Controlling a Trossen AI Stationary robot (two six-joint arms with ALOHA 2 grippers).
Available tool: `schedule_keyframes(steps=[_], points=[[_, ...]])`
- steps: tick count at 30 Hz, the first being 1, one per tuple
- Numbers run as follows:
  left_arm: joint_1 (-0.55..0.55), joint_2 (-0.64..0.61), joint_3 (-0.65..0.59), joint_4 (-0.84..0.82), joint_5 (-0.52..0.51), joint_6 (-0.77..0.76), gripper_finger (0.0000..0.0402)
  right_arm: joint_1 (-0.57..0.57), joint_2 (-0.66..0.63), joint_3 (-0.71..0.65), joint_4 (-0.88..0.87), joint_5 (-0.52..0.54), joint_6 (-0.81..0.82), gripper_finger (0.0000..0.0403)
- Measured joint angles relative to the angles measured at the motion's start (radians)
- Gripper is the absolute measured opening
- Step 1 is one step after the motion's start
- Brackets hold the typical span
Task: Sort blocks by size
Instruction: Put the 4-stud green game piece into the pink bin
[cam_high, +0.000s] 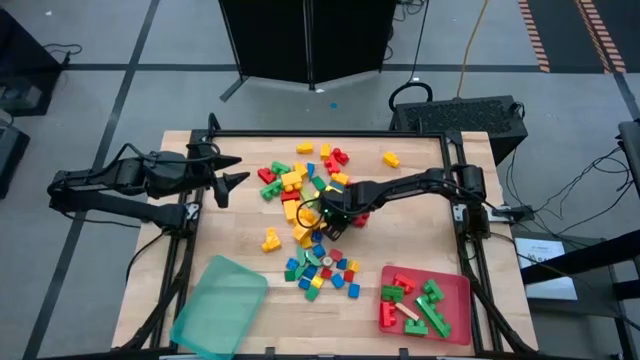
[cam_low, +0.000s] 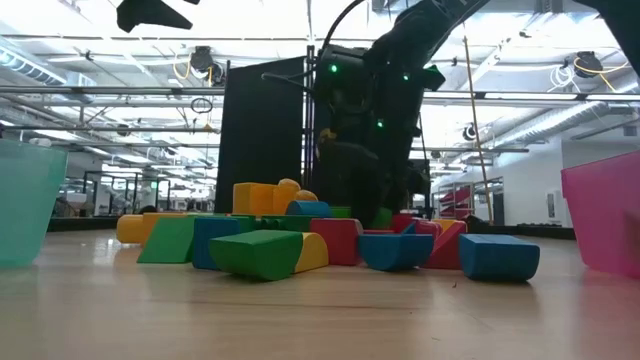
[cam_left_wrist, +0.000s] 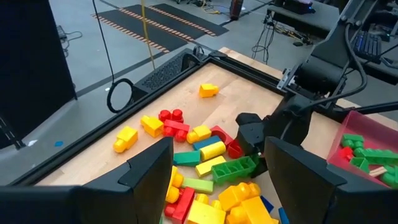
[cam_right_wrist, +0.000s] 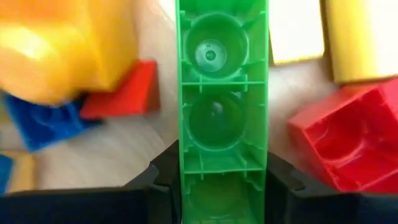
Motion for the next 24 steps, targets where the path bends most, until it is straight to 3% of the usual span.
schedule_keyframes(steps=[5, 11, 18, 24], points=[[0.0, 0.0, 0.0, 0.0, 0.0, 0.0, 0.0255, 0.022, -0.073, 0.089, -0.085, 0.0, -0.011, 0.0117], [0.0, -0.001, 0.0, 0.0, 0.0, 0.0, 0.0255, 0.115, -0.239, 0.172, -0.344, 0.002, 0.06, 0.0117], [0.0, -0.001, 0.0, 0.001, 0.0, 0.001, 0.0255, 0.361, -0.44, 0.174, -0.707, 0.006, 0.519, 0.0117], [0.0, 0.0, 0.0, 0.001, -0.006, -0.006, 0.0255, 0.622, -0.477, 0.174, -0.935, -0.063, 0.937, 0.0117]])
